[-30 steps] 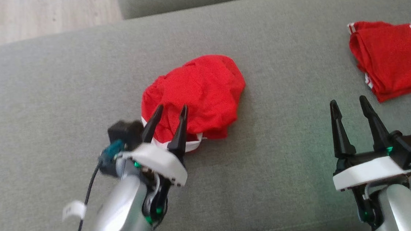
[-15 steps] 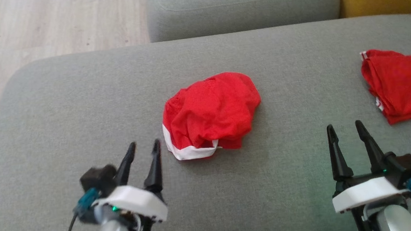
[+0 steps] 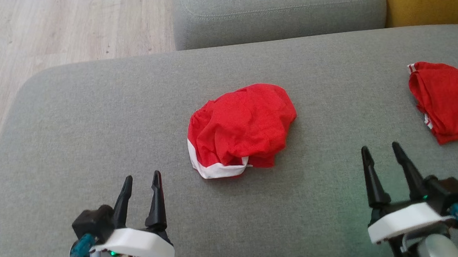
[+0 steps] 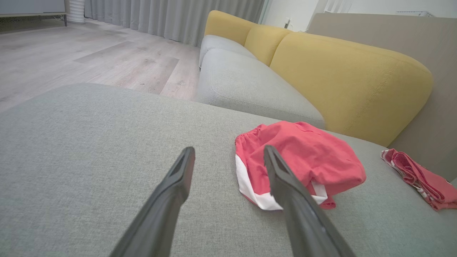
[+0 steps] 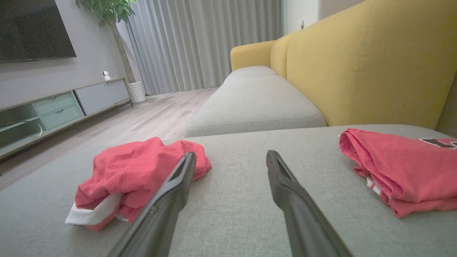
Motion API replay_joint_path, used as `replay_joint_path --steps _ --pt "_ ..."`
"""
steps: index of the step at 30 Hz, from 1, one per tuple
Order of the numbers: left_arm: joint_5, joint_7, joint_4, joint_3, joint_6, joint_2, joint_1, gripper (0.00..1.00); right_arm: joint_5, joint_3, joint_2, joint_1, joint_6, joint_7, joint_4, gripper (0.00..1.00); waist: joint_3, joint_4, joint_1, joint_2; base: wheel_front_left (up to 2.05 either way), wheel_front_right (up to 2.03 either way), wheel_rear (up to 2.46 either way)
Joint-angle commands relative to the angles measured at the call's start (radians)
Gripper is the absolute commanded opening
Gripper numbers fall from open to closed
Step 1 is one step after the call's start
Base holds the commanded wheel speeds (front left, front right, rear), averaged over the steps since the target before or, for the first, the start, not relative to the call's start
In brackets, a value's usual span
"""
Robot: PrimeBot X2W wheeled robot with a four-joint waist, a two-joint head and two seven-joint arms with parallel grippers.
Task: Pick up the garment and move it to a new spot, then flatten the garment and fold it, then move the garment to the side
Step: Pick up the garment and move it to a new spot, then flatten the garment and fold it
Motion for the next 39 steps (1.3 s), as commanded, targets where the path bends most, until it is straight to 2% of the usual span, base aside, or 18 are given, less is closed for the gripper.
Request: replay_joint_path --steps 1,13,39 --pt "0.009 -0.012 -0.038 0.034 0.006 0.000 -0.031 1.00 0.011 0.031 -0.003 -0.014 0.007 -0.015 -0.022 1.00 -0.001 -0.001 0.0001 0.0000 0.00 0.00 0.00" --pt "0.013 -0.012 -0.041 0.046 0.003 -0.004 -0.020 1.00 0.004 0.031 -0.003 -0.029 0.007 -0.019 0.021 1.00 -0.004 0.005 0.0001 0.0000 0.00 0.00 0.00" --pt "0.007 -0.012 -0.034 0.038 0.004 -0.005 -0.034 1.00 -0.003 0.028 -0.003 -0.040 0.007 -0.021 0.020 1.00 0.021 0.006 0.0001 0.0000 0.00 0.00 0.00"
